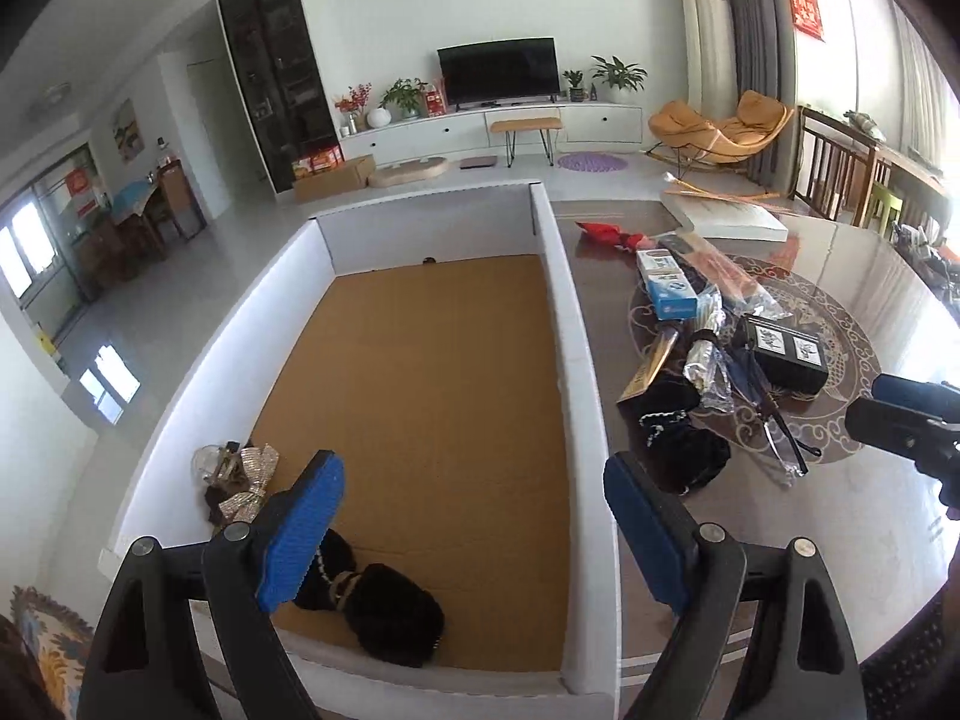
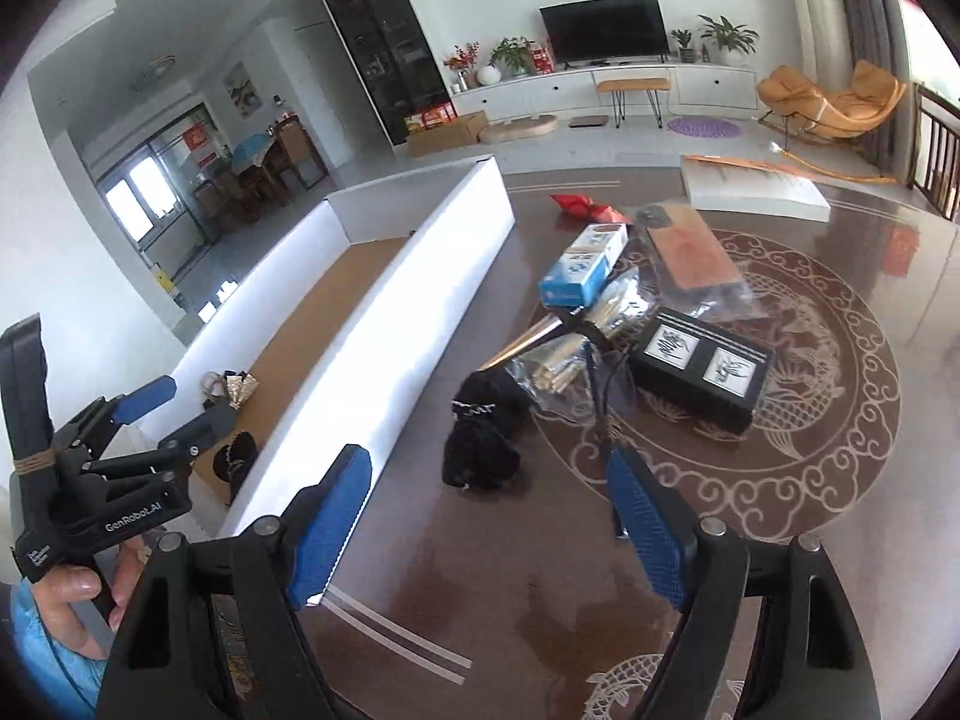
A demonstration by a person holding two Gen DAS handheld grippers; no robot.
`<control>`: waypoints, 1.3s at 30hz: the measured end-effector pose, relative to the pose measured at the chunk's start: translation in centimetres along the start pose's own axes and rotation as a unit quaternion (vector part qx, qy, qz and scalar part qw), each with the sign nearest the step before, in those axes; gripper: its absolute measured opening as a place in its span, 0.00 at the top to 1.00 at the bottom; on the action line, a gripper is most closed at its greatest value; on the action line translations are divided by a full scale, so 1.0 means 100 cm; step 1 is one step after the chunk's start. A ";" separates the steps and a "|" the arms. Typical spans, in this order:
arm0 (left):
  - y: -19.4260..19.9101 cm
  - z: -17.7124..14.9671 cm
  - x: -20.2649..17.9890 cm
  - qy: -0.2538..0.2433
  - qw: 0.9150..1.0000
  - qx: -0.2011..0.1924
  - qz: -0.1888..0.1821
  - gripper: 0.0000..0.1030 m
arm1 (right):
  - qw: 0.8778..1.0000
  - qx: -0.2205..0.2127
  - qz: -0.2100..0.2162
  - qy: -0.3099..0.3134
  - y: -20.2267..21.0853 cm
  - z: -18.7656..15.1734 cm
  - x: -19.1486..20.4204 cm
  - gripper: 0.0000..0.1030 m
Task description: Organize objects
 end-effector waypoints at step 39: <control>-0.092 -0.080 -0.176 -0.040 0.989 0.094 -0.103 0.00 | 0.973 0.023 -0.212 -0.088 -0.028 -0.094 -0.186 0.10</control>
Point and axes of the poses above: each gripper's, at about its wrist camera, not at the fingertips, and y roughly against the way its jaws point, x to its left, z to its top, the point moved 9 cm from there along -y, roughly the way its jaws point, and after that the axes turned 9 degrees about x, right-handed, at the moved point
